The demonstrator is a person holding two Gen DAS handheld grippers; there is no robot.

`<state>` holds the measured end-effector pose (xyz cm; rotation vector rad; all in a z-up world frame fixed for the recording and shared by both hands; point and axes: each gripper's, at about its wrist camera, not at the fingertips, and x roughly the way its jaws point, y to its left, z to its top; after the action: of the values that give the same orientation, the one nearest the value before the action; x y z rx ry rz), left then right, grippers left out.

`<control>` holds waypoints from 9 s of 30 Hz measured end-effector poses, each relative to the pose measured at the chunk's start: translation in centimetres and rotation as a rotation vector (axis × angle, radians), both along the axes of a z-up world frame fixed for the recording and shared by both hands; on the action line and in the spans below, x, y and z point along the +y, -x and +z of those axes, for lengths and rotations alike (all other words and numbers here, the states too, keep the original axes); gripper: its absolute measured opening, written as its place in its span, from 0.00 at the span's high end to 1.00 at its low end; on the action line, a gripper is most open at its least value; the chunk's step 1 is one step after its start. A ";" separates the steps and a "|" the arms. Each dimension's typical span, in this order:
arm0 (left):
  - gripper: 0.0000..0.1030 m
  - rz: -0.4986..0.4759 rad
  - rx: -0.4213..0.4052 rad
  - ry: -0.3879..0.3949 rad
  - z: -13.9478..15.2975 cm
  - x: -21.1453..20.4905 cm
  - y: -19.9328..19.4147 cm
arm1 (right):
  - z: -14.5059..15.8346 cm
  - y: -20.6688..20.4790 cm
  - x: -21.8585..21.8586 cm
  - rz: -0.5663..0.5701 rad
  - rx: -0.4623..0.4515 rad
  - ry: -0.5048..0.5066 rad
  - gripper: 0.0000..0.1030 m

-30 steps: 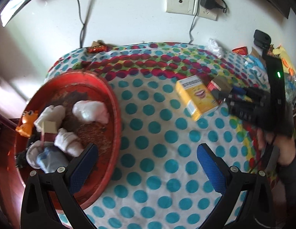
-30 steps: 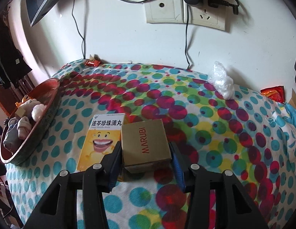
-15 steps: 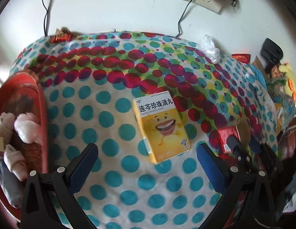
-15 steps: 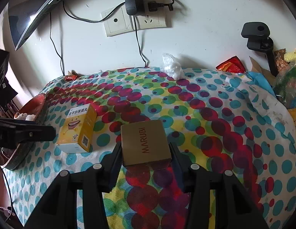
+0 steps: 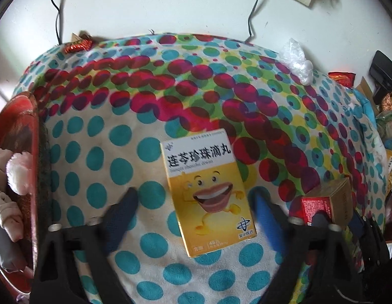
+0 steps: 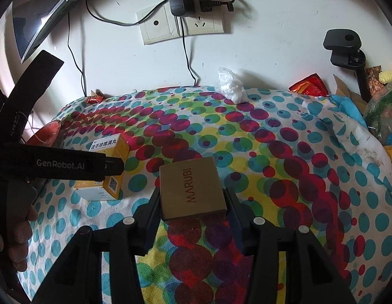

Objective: Organize objects
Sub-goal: 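Reach the left gripper to the yellow medicine box and grasp it, then carry the yellow medicine box with the left gripper into the tray and release, then lift the brown MARUBI box with the right gripper toward the tray, then lower the MARUBI box into the red tray and open the right gripper, then withdraw the open right gripper from the red tray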

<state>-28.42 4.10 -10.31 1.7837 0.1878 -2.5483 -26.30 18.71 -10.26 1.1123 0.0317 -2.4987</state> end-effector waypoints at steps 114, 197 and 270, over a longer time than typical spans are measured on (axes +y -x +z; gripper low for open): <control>0.15 0.243 0.176 0.193 6.1 -32.7 -13.8 | -0.3 0.0 -2.2 -0.022 0.037 -0.180 0.54; 0.00 0.229 0.348 0.214 13.4 -31.9 -22.4 | 7.8 -8.0 -30.5 0.251 0.047 -0.142 0.54; 0.00 0.196 0.191 0.169 9.8 -31.9 -21.1 | 10.5 -13.5 -34.0 0.185 -0.080 -0.379 0.24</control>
<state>-7.28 -27.83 -0.48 1.3912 0.1384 -2.5075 -12.82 -15.29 0.26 1.2875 0.5801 -2.3350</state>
